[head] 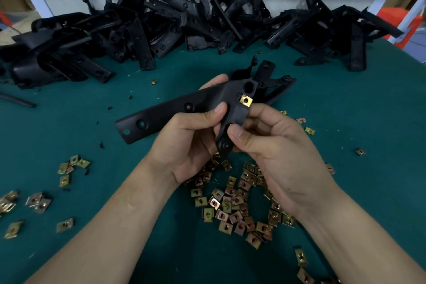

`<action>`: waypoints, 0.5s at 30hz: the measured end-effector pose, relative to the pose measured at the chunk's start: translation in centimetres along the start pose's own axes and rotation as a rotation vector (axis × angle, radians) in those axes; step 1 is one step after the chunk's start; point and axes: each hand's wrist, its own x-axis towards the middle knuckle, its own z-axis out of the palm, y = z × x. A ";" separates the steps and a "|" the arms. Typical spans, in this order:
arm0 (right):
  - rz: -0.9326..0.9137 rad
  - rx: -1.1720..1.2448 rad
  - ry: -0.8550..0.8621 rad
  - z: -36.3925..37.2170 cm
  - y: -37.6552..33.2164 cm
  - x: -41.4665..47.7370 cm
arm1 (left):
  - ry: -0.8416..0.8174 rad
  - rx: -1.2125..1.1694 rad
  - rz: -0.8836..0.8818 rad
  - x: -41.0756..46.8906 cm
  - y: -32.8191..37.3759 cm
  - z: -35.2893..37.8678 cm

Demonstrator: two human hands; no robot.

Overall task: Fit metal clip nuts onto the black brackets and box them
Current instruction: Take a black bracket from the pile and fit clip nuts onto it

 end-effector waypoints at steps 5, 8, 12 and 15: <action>0.032 -0.039 0.004 -0.2 0.0 0.0 | -0.006 0.036 -0.041 -0.1 0.4 0.0; 0.089 0.032 0.034 -0.3 0.2 0.0 | 0.022 0.046 -0.032 -0.2 0.0 0.1; 0.102 -0.017 0.118 -0.8 0.2 0.1 | 0.026 0.132 -0.110 -0.3 -0.2 0.3; 0.139 -0.066 0.117 -1.2 0.4 0.1 | 0.017 0.198 -0.137 -0.5 -0.1 0.2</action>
